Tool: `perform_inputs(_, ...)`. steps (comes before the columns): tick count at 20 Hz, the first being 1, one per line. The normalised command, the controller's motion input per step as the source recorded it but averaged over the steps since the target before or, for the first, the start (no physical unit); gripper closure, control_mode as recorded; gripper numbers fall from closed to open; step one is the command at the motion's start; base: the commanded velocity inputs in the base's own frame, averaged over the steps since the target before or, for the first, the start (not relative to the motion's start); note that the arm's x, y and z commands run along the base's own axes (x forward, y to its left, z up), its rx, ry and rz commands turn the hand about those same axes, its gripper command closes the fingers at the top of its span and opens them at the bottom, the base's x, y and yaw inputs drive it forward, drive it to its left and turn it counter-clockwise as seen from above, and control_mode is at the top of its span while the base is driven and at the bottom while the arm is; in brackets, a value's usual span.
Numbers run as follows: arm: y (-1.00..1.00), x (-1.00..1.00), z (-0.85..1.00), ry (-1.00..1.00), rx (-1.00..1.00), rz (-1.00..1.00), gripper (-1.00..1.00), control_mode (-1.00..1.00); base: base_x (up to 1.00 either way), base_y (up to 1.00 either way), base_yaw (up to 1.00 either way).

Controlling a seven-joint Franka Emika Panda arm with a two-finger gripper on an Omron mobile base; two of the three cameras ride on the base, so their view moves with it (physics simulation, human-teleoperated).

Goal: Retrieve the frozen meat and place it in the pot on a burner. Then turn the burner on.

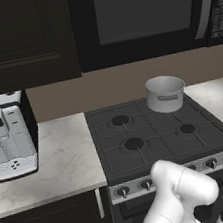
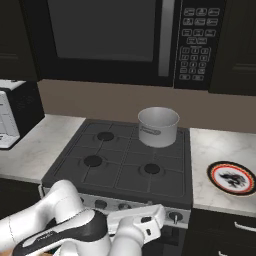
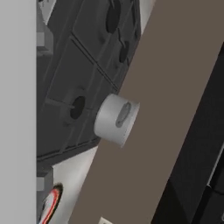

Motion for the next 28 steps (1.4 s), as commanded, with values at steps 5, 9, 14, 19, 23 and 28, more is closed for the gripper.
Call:
perform_inputs(5, 0.0, -0.41, -0.29, 0.0, 0.08, 0.0, -1.0, -1.0, 0.0, 0.0, 0.0)
perform_inputs(9, 0.0, 0.0, -0.33, 0.0, 0.09, 0.0, -1.0, -1.0, 0.0, 0.0, 0.0)
perform_inputs(14, 0.0, 0.02, -0.25, 0.01, 0.08, 0.0, -1.0, -1.0, 0.0, 0.0, 0.0)
perform_inputs(19, 0.0, 0.12, -0.32, 0.05, 0.07, 0.01, -1.0, -1.0, 0.0, 0.0, 0.0)
perform_inputs(23, 0.0, 0.15, -0.32, 0.02, 0.09, 0.03, -1.0, -1.0, 0.0, 0.0, 0.0)
perform_inputs(28, 0.0, 0.19, -0.23, 0.0, 0.1, 0.04, -1.0, -1.0, 0.0, 0.0, 0.0)
